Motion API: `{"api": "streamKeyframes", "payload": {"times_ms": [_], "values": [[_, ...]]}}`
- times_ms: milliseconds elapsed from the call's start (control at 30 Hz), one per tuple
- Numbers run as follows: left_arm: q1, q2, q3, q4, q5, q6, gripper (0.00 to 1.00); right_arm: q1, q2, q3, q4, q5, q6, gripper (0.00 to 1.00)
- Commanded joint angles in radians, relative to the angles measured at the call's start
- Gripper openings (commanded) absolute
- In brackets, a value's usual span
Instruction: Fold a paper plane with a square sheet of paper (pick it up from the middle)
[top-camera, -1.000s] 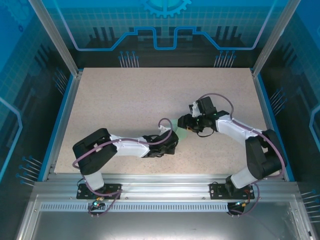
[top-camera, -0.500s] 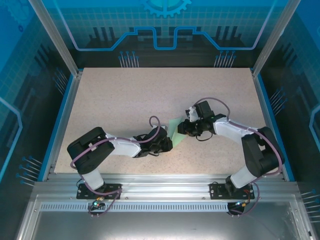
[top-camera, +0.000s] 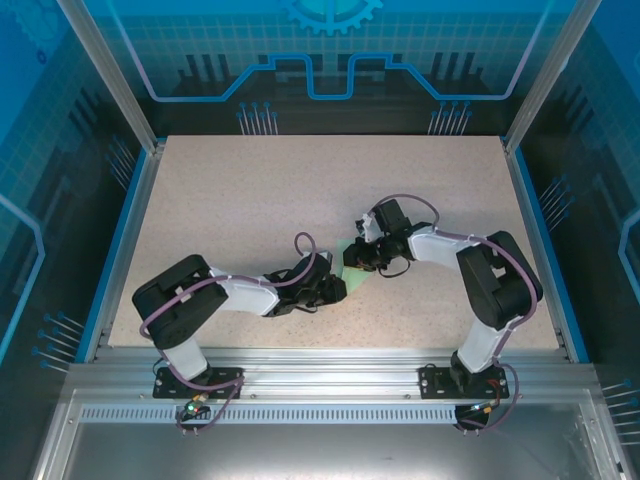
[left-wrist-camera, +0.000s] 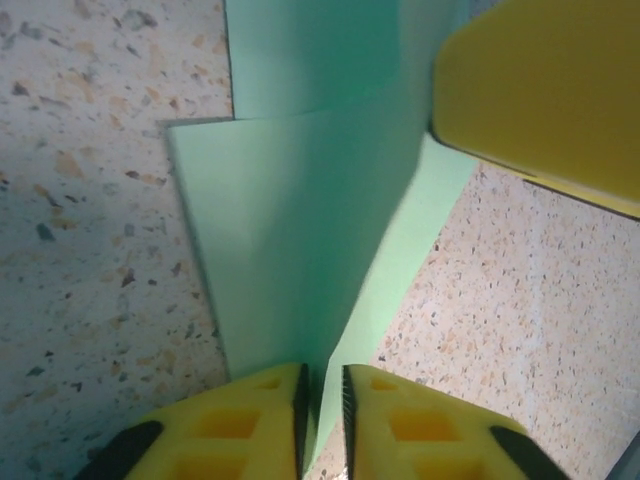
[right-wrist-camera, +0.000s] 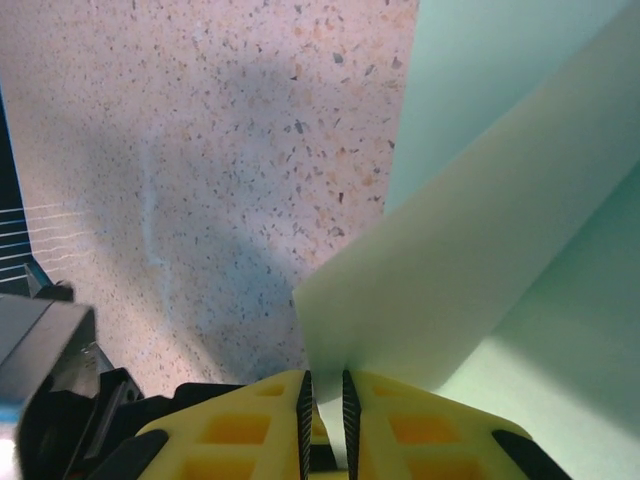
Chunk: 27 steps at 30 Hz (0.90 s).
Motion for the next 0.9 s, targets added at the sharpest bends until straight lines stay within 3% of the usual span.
{"api": "streamKeyframes", "payload": {"times_ms": [0,400,867], "values": [[0.007,-0.031,-0.008,-0.063,0.011,0.015,0.24,0.014,0.025,0.020,0.006,-0.024,0.007,0.18],[-0.013,-0.029,0.030,-0.163,0.000,0.061,0.24,0.014,0.038,0.031,0.016,-0.038,0.010,0.18],[-0.012,-0.031,0.013,-0.186,-0.067,0.035,0.06,0.016,-0.019,0.028,-0.015,-0.016,-0.006,0.21]]}}
